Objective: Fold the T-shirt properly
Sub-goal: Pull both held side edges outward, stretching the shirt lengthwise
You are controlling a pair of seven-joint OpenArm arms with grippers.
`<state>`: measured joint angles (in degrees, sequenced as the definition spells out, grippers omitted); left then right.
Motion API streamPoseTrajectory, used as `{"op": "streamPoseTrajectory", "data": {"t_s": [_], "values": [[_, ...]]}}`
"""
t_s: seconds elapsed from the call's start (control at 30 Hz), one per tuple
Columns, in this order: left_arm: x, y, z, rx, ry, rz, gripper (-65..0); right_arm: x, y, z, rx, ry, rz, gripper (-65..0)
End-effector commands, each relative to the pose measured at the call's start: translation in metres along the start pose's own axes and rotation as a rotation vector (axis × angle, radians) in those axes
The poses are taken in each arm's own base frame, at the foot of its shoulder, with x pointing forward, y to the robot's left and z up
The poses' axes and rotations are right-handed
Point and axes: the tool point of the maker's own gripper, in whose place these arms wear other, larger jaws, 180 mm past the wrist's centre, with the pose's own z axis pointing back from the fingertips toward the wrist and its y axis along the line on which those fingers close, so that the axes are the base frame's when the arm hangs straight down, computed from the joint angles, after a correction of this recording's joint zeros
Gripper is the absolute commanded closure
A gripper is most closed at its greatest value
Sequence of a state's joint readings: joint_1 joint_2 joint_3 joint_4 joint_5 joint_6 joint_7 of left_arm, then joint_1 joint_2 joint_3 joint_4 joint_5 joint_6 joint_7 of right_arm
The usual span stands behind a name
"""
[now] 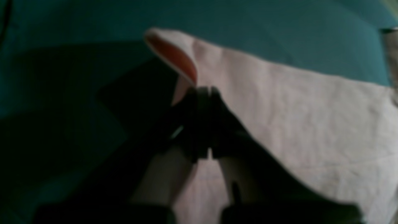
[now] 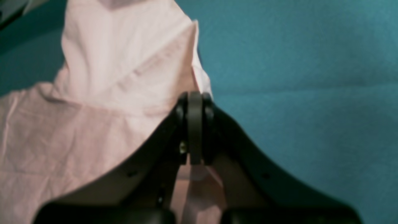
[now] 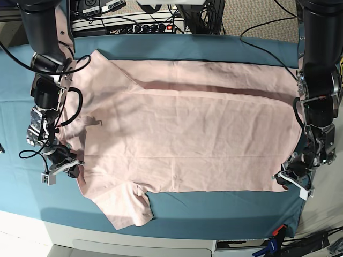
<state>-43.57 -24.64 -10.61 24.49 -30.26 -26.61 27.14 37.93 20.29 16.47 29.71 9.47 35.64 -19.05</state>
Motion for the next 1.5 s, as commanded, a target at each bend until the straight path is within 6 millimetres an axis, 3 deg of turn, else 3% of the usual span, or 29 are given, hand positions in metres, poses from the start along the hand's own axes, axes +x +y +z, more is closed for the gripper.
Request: {"op": "streamPoseTrajectory", "data": {"t_s": [0.0,0.37,0.6,0.77,1.1,1.47], "values": [[0.038,-0.007,0.008,-0.029,-0.086,-0.018,0.0,0.036,-0.003,0.004,0.007,-0.082,0.022,0.0],[0.042,-0.025,0.023,-0.199,-0.078,-0.005,0.0,0.037,-0.008,0.013,0.038,-0.083,0.065,0.0],[0.041,-0.009,0.043,-0.236,-0.089,0.034,0.0,0.023,-0.022,0.033,0.003,-0.088,0.143,0.0],[0.023,0.003,0.052,-0.24,-0.058,0.073,0.0,0.018,-0.025,0.05,-0.005,-0.103,0.199,0.0],[0.006,0.007,0.071,-0.273,0.0,0.073,0.0,0.016,-0.023,0.054,-0.006,-0.1,0.229,0.0],[0.008,-0.015,0.094,-0.448,0.059,0.178,0.0,0.025,-0.043,0.068,-0.032,-0.094,0.215,0.0]]}}
